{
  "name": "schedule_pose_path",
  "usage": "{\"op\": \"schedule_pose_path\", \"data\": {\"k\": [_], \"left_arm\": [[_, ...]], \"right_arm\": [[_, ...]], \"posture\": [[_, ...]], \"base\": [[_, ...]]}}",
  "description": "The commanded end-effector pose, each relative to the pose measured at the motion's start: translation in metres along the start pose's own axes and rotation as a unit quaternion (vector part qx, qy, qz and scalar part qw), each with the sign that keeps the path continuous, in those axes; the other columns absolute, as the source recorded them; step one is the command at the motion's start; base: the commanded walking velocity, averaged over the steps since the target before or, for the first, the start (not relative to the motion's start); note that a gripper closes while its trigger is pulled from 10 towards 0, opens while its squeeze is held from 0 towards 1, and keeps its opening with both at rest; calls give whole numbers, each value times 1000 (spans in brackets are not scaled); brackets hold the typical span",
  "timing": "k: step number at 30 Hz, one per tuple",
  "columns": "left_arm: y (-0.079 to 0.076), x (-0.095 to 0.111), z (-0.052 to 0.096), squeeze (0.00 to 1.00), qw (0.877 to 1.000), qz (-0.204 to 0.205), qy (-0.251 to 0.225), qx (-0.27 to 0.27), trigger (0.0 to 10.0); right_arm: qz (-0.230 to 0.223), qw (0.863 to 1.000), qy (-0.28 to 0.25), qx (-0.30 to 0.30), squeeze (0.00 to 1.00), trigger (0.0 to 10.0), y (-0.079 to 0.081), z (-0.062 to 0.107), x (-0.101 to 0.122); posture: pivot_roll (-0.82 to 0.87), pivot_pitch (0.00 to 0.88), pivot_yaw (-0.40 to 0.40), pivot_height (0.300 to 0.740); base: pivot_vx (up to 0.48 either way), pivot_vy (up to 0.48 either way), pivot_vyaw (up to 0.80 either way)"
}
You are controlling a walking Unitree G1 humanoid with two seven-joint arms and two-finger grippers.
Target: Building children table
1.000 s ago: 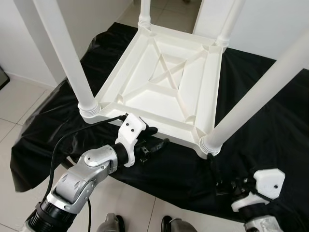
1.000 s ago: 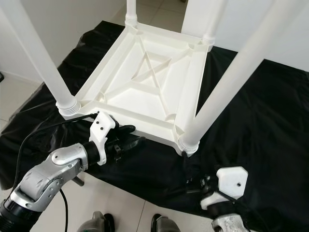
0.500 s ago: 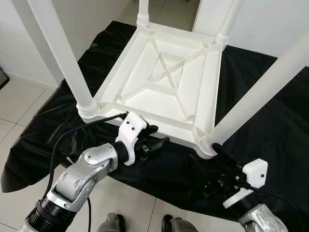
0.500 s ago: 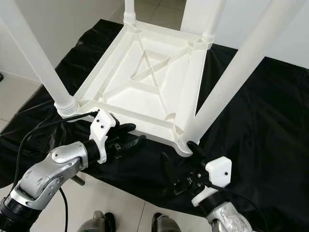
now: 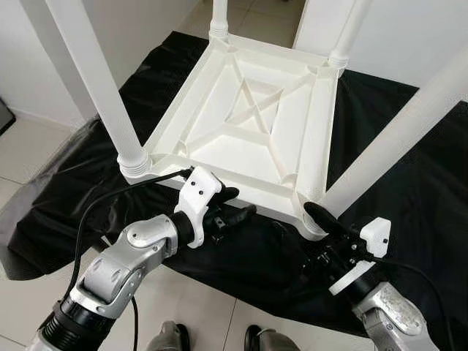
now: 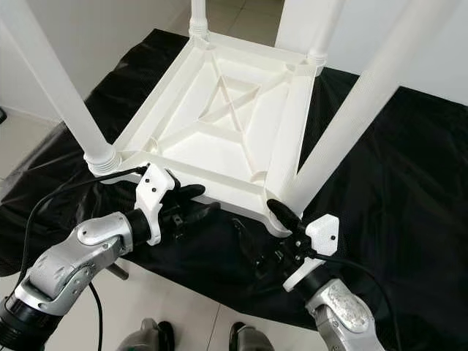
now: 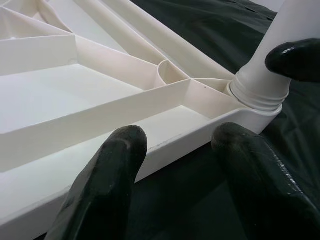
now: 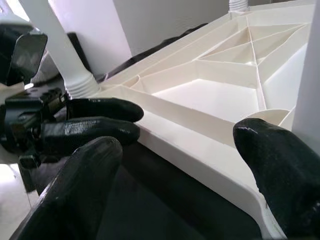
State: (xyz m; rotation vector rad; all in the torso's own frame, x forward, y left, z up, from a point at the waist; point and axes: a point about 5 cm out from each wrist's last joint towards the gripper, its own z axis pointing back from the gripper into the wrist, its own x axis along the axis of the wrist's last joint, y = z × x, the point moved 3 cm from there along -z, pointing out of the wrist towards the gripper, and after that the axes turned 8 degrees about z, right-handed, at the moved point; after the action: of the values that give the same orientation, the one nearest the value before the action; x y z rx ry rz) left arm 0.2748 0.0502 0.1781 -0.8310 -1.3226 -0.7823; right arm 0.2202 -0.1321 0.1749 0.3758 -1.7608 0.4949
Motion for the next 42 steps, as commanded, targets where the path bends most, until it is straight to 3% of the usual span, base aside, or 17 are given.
{"op": "schedule_pose_path", "data": {"k": [1, 8, 9, 10, 13, 18, 22, 26, 32, 34, 42], "left_arm": [[-11, -1, -1, 0, 998, -3, 8, -66, 10000], [-11, 1, -3, 0, 997, -4, 8, -74, 10000], [-13, 0, -5, 0, 996, -2, 10, -86, 10000], [-14, 0, -7, 0, 996, -2, 11, -91, 10000], [-15, -1, -9, 0, 995, -2, 12, -99, 10000], [-16, 0, -12, 0, 994, -4, 12, -106, 10000], [-16, 1, -13, 0, 994, -4, 11, -108, 10000], [-15, 3, -12, 0, 994, -7, 9, -105, 10000], [-15, 2, -12, 0, 995, -6, 8, -100, 10000], [-13, 1, -13, 0, 995, -12, 7, -96, 10000], [-14, 1, -14, 0, 995, -19, 8, -97, 10000]], "right_arm": [[-7, 1000, 13, -26, 0, 10000, -2, 4, -7], [-12, 997, 20, -75, 0, 10000, 0, 16, -8], [-3, 990, 27, -140, 0, 10000, -9, 31, -6], [6, 986, 29, -165, 0, 10000, -14, 36, -5], [36, 980, 31, -195, 0, 10000, -22, 43, -2], [44, 972, 28, -227, 0, 10000, -36, 46, -1], [49, 972, 25, -228, 0, 10000, -37, 45, 0], [89, 950, 21, -299, 0, 10000, -55, 54, 6], [88, 957, 20, -277, 0, 10000, -50, 48, 5], [59, 978, 9, -201, 0, 10000, -32, 29, 3], [49, 985, 0, -168, 0, 10000, -28, 17, 4]], "posture": [[2, 191, -31, 740], [-21, 198, -14, 740], [-42, 202, -2, 740], [-42, 202, -2, 740], [-68, 208, 13, 740], [-75, 206, 19, 740], [-72, 207, 14, 740], [-61, 204, 4, 740], [-57, 199, -2, 740], [-39, 189, -17, 740], [-29, 180, -25, 740]], "base": [[0, 0, 0], [0, 0, 0], [0, 0, 0], [0, 0, 0], [0, 0, 0], [0, 0, 0], [0, 0, 0], [0, 0, 0], [0, 0, 0], [0, 0, 0], [0, 0, 0]]}}
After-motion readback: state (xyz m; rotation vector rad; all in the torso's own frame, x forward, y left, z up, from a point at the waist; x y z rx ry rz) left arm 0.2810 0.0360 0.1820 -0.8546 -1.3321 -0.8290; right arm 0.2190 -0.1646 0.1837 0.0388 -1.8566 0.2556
